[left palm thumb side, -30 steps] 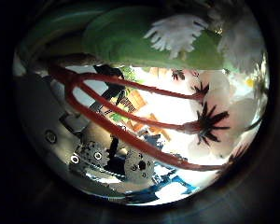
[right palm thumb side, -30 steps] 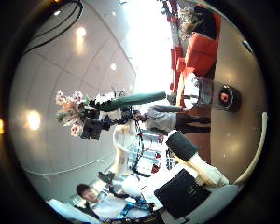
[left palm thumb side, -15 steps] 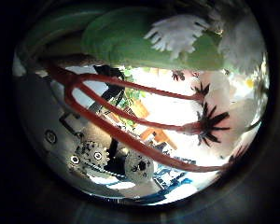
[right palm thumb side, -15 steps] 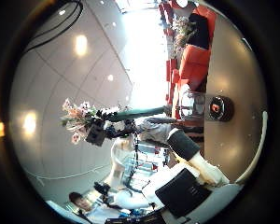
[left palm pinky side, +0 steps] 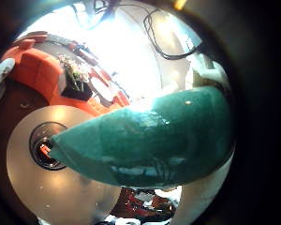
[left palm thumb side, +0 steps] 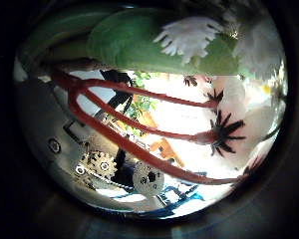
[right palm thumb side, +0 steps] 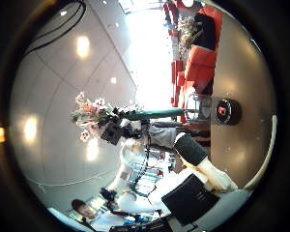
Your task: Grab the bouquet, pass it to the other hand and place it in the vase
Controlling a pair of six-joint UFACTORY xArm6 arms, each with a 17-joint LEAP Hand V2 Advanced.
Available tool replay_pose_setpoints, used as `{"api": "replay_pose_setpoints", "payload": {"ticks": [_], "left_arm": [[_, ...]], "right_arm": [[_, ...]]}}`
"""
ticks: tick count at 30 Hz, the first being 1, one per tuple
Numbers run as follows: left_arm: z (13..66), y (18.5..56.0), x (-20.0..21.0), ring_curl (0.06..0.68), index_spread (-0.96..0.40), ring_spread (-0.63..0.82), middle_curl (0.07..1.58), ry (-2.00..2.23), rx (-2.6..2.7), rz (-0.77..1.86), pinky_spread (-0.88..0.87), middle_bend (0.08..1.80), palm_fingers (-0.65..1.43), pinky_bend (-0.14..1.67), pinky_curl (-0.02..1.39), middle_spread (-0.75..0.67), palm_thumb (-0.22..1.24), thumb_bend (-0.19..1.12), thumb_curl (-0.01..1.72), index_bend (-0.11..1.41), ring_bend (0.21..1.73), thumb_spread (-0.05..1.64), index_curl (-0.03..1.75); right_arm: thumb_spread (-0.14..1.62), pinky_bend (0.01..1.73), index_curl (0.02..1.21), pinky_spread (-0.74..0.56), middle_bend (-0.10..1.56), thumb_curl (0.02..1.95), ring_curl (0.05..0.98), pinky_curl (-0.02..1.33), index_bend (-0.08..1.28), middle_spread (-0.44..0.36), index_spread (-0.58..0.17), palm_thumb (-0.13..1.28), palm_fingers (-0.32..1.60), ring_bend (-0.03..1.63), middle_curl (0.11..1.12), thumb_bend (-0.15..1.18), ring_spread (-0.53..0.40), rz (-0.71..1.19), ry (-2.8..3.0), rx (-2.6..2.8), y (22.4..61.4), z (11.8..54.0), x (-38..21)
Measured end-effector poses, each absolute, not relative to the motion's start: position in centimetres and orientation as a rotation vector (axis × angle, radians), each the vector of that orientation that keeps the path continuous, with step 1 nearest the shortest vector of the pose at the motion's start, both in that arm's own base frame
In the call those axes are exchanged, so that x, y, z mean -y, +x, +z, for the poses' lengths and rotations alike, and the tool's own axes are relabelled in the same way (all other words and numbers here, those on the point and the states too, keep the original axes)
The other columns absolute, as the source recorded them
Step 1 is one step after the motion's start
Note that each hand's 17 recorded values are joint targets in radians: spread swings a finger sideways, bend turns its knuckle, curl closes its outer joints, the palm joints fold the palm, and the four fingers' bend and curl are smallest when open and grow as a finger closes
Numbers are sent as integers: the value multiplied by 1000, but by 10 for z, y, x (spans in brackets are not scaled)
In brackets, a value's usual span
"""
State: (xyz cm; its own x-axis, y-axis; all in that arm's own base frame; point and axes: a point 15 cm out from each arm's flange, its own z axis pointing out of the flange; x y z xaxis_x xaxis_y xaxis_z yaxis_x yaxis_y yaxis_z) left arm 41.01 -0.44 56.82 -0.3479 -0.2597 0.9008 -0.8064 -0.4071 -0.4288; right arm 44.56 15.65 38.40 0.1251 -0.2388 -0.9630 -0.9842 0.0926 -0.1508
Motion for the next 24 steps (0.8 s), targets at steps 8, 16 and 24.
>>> {"api": "replay_pose_setpoints", "payload": {"ticks": [8, 16, 24], "left_arm": [[538, 434, -7, 611, -712, -374, 1093, 1489, 1355, 1788, -641, 1199, 888, 1203, 1268, -547, 1088, 105, 990, 727, 1662, 1137, 1368], [519, 444, 5, 612, -711, -375, 1099, 1462, 1328, 1737, -649, 1190, 886, 1193, 1278, -552, 1092, 95, 997, 701, 1660, 1142, 1383], [509, 448, 8, 610, -708, -376, 1107, 1457, 1300, 1706, -653, 1179, 884, 1190, 1274, -558, 1088, 70, 986, 667, 1659, 1137, 1403]], "right_arm": [[1078, 505, 268, 439, 189, 558, 265, 329, 156, 178, -219, 799, -3, 390, 321, -18, 234, 915, -1362, -1317, 444, 383, -161], [1078, 499, 281, 439, 186, 558, 266, 322, 168, 178, -209, 799, 7, 383, 317, -18, 236, 921, -1361, -1322, 445, 380, -161], [1078, 489, 295, 439, 183, 560, 267, 316, 170, 177, -198, 802, 21, 380, 311, -16, 236, 924, -1364, -1319, 444, 379, -163]]}}
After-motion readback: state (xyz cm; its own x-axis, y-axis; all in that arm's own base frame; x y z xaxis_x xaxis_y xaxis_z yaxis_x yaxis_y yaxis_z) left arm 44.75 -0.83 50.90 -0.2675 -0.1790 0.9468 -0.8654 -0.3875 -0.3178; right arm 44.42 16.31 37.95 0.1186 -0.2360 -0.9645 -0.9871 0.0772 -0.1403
